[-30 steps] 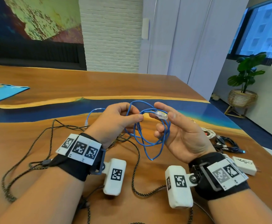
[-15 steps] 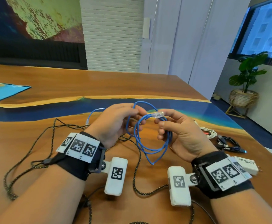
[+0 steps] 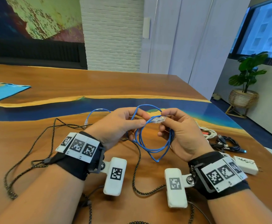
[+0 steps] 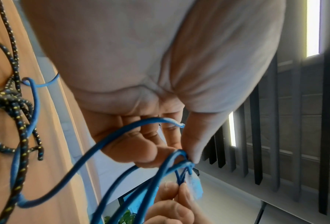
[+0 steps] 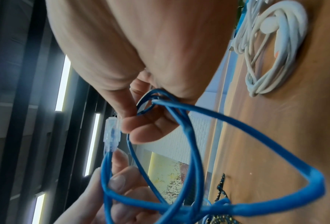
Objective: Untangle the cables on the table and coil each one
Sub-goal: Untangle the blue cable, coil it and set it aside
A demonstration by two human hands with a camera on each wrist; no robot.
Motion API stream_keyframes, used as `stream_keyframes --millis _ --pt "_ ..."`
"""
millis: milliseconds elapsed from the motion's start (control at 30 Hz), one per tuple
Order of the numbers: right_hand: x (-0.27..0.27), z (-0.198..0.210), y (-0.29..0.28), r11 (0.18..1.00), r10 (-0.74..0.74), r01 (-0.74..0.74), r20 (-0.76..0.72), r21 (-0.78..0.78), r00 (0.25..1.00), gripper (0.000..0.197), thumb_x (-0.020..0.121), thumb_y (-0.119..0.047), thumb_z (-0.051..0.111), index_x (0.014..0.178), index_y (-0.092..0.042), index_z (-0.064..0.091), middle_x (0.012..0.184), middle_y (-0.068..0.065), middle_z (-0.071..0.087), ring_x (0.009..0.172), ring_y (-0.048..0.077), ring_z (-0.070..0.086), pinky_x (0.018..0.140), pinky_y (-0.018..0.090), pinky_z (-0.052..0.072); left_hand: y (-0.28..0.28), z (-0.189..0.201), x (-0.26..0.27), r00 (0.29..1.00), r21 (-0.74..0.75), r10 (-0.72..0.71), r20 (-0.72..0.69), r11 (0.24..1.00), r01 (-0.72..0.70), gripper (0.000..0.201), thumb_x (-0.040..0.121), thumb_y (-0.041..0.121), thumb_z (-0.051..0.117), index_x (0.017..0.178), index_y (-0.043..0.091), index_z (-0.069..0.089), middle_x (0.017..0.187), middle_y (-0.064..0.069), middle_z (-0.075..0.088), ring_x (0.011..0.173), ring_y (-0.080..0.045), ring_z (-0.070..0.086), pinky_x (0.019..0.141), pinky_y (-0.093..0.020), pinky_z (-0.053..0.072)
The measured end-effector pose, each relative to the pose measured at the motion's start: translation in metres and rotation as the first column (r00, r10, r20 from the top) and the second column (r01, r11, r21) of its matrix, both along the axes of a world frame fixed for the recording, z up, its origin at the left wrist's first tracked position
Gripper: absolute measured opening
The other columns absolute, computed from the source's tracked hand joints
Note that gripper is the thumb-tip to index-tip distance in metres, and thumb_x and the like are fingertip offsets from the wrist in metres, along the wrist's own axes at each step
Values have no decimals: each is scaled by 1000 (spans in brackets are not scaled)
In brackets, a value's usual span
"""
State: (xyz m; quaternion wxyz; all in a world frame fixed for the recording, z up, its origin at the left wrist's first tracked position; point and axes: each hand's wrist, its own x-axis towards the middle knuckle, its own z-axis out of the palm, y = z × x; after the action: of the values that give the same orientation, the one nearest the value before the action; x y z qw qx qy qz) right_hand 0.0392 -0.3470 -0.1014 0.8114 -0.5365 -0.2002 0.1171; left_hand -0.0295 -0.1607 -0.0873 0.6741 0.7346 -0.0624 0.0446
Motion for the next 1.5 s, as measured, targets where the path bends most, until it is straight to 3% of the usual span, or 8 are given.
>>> stream_keyframes --millis 267,633,800,1000,1100,1233,1400,1500 --pt "5 8 -8 990 -94 103 -96 93 991 18 99 -1 56 110 -12 64 78 8 66 54 15 54 53 30 54 9 7 2 992 -152 129 -5 980 -129 30 101 -3 50 119 10 71 70 -2 59 64 -16 55 55 -24 47" --pt "0 6 1 993 17 2 -160 117 987 19 99 0 55 115 -5 63 74 6 61 52 13 45 51 27 51 7 1 1 998 -7 -38 -55 999 37 57 73 10 82 127 20 66 74 -10 69 57 -17 51 54 -24 38" --pt "2 9 -4 997 29 -23 -79 77 996 15 91 -6 62 104 -8 69 80 8 66 53 14 48 57 29 46 6 0 3 996 124 47 -75 992 -38 42 86 0 75 122 20 68 72 -9 69 57 -17 52 52 -21 41" --pt "-7 9 -1 993 109 -109 5 35 994 22 82 -12 64 103 -6 69 80 9 70 50 15 49 54 29 45 1 -7 7 995 185 83 -49 980 -72 30 88 8 76 115 23 74 67 -3 68 57 -15 55 53 -21 45" --pt "-12 10 2 988 140 -140 -6 58 990 23 85 -14 62 105 -4 68 81 11 69 49 15 49 49 28 46 2 -9 8 991 249 120 -64 963 -100 10 90 15 75 95 7 79 60 -2 58 56 -16 48 53 -24 42" --pt "-12 14 -2 993 122 -122 -94 11 988 32 103 -26 48 111 -2 67 79 15 68 50 18 51 48 31 49 3 -9 9 988 250 148 -37 959 -134 21 93 14 72 88 -6 70 58 -5 52 53 -17 45 52 -27 39" --pt "-9 8 0 978 99 -110 -73 -177 992 22 106 -10 47 117 -5 65 80 19 70 58 26 65 70 44 61 4 -9 11 978 123 207 6 971 -206 16 95 15 70 85 3 64 57 -1 46 49 -15 39 51 -28 34" --pt "-10 3 3 954 120 -127 -43 -272 992 23 101 -6 54 120 -4 68 88 20 73 67 27 70 75 43 62 5 -9 12 978 100 208 6 973 -207 15 93 15 71 84 5 64 57 -1 46 50 -15 39 51 -28 34"
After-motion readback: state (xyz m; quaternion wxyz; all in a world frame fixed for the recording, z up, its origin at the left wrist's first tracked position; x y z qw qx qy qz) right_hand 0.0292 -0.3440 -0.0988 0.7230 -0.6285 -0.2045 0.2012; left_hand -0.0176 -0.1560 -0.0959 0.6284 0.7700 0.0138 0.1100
